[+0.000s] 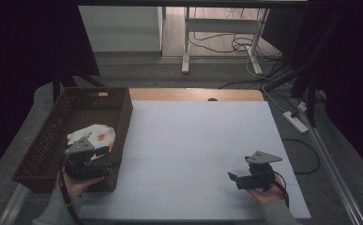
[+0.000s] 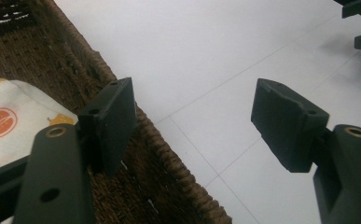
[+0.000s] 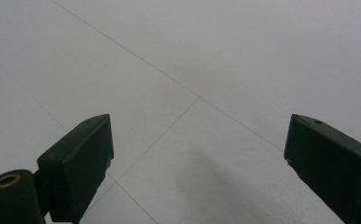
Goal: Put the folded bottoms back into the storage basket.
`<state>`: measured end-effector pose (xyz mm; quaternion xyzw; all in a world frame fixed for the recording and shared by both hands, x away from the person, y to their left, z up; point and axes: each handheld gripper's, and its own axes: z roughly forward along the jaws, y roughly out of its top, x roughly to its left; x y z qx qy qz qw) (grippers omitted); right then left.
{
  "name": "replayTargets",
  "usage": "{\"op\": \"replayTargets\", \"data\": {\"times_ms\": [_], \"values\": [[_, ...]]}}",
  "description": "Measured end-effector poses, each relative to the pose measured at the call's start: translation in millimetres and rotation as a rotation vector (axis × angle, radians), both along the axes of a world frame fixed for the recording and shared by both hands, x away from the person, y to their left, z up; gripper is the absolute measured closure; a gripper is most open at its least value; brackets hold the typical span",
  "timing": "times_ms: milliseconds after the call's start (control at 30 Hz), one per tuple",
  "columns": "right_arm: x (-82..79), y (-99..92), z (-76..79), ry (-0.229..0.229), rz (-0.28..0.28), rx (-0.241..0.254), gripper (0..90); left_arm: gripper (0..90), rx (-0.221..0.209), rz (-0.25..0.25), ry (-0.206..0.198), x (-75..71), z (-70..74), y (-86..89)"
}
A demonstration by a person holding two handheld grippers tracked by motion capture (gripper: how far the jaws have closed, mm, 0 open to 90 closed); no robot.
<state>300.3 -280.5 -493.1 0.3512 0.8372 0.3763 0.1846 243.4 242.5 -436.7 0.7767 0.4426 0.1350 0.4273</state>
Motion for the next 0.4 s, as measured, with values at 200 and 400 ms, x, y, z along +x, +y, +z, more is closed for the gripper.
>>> {"op": "replayTargets", "data": {"times_ms": [200,400], "values": [[-0.5,-0.5,0.7,-0.004,-0.001,0.001,8.1,29.4,-0.003,-0.001,-0.001,-0.6,-0.8,0.0],[-1.0,-0.7,1.0,-0.009,-0.001,0.003,8.1,28.9,-0.007,0.001,-0.003,-1.3,-1.5,-0.2]]}}
